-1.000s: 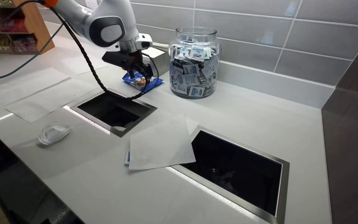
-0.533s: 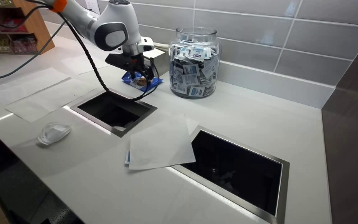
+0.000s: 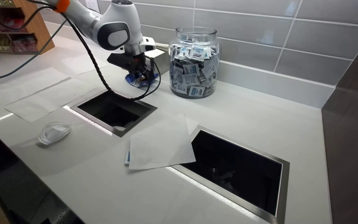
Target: Press down on the white and blue packet and put it in the trash chute on the left
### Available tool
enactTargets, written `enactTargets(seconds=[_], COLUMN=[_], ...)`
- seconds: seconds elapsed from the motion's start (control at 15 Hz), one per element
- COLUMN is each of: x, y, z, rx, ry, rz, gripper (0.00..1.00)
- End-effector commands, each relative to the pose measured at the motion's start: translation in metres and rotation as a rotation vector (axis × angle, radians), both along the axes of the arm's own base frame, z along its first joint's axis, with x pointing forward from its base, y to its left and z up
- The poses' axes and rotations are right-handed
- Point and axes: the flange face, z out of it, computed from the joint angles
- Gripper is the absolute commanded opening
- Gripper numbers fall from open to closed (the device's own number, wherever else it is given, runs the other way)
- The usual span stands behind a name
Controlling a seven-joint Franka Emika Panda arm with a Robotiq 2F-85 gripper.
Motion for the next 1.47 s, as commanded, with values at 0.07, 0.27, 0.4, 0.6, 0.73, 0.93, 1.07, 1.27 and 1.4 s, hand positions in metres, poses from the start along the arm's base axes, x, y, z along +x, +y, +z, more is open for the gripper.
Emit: enactTargets(seconds=[0.07, 0.27, 0.4, 0.6, 0.73, 0.93, 1.07, 1.27, 1.4], x=[0.001, 0.001, 0.001, 0.001, 0.001, -0.005, -0.014, -0.035, -0.052], y=[0.0, 0.002, 0.003, 0.004, 0.004, 0.005, 0.004, -0.001, -0.005], z=[-0.02, -0.022, -0.024, -0.024, -0.02, -0.007, 0.005, 0.018, 0.027], rx=[0.002, 0.002, 0.004, 0.007, 0.014, 0.016, 0.018, 0.021, 0.026], ry=[0.041, 0.044, 0.047, 0.049, 0.047, 0.037, 0.027, 0.021, 0.017], rz=[0.001, 0.003, 0.003, 0.003, 0.001, -0.004, -0.011, -0.008, -0.021], gripper=[0.08, 0.0, 0.0, 0.0, 0.0, 0.0, 0.0, 0.0, 0.0])
